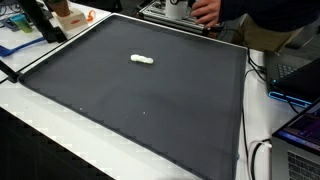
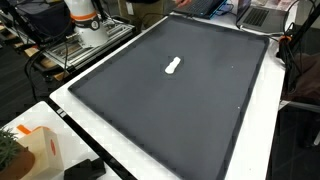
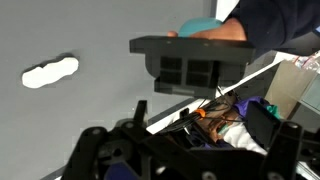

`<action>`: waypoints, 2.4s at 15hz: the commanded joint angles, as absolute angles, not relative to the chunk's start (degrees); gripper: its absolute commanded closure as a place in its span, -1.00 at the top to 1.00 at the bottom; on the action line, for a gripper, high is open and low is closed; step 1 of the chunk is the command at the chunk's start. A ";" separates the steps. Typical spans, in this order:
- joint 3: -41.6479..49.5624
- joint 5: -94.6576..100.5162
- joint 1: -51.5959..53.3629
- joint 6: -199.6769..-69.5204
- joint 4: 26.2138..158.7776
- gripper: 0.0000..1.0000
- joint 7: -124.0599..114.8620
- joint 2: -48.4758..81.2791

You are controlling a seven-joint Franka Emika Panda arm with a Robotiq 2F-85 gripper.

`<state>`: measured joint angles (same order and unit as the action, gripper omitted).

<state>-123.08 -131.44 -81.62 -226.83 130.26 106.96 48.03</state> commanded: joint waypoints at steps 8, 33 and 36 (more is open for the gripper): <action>-122.76 -122.68 -76.46 -231.00 131.04 1.00 100.51 53.86; -122.48 -119.56 -72.36 -236.47 130.70 -0.33 97.98 56.77; -122.77 -119.05 -72.68 -236.43 130.82 -0.36 97.44 56.59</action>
<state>-122.76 -120.76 -73.39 -234.81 130.28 99.55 55.95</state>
